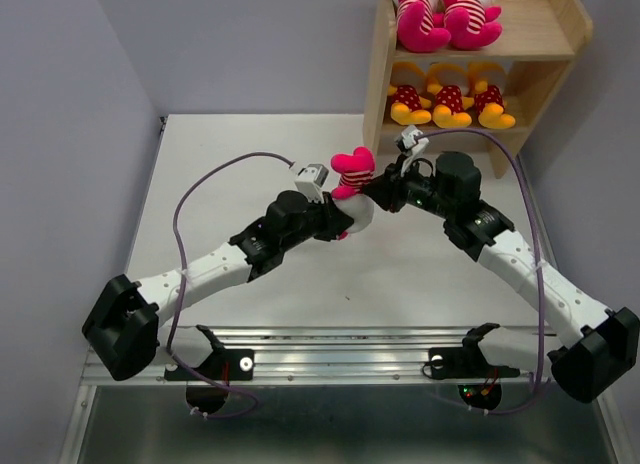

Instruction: Place and organize the stuffed toys onto the shelf

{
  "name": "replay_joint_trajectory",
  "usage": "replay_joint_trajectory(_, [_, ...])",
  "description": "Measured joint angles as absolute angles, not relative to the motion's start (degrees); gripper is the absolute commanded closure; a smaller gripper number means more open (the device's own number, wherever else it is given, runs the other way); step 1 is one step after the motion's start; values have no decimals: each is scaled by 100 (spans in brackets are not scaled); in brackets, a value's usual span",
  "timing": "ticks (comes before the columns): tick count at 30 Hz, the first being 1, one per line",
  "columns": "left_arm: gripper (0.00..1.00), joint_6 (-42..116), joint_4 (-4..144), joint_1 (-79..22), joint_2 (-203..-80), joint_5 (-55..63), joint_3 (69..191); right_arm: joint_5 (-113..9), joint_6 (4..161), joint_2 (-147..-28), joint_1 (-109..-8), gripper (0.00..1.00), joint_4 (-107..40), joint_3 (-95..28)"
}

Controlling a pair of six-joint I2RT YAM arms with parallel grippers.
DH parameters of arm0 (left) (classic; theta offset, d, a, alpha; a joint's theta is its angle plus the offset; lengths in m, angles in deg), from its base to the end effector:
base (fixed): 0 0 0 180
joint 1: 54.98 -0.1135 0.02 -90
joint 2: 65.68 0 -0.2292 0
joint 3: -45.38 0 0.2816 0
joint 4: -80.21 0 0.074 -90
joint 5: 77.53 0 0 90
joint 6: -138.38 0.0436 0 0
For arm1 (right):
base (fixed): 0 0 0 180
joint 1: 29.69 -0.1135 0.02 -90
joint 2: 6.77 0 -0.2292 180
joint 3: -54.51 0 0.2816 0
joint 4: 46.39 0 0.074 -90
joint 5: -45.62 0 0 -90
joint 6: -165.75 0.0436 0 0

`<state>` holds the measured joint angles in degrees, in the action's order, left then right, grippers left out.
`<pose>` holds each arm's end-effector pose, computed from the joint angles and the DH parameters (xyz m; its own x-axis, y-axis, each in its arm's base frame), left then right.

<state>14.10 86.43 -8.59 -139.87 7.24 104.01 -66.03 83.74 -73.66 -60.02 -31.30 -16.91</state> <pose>0.2349 -0.2523 0.2394 -0.5336 -0.2531 -0.8070 0.5840 0.5799 -0.5680 0.2710 0.1772 0.3256 -0.2654 -0.0056 -0.9641 -0.7528 0.6259 0.2036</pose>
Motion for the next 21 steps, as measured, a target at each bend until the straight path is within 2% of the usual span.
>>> replay_joint_trajectory(1, [100, 1583, 8446, -853, -13924, 848, 10464, -6653, 8103, -7329, -6002, 52, -3051, -1691])
replay_joint_trajectory(3, [100, 2169, 8027, -862, -13782, 1207, 10602, -6765, 7635, -7060, -6002, 33, -2894, -1691])
replay_joint_trajectory(4, [100, 2488, 7821, -872, -13697, 1375, 10669, -6837, 7257, -6870, -5993, 6, -2767, -1691])
replay_joint_trajectory(5, [100, 2818, 7671, -892, -13609, 1508, 10713, -6920, 6942, -6719, -5993, 2, -2667, -1691])
replay_joint_trajectory(9, [100, 4405, 7059, -938, -13155, 1795, 10853, -7180, 5755, -6369, -5995, 0, -2149, -1837])
replay_joint_trajectory(15, [100, 6879, 5931, -947, -13019, 1517, 11327, -7705, 4013, -6365, -5993, 0, -1294, -2001])
replay_joint_trajectory(21, [100, 8798, 5406, -973, -12938, 1170, 11019, -8312, 2273, -6614, -5995, 0, -509, -2145])
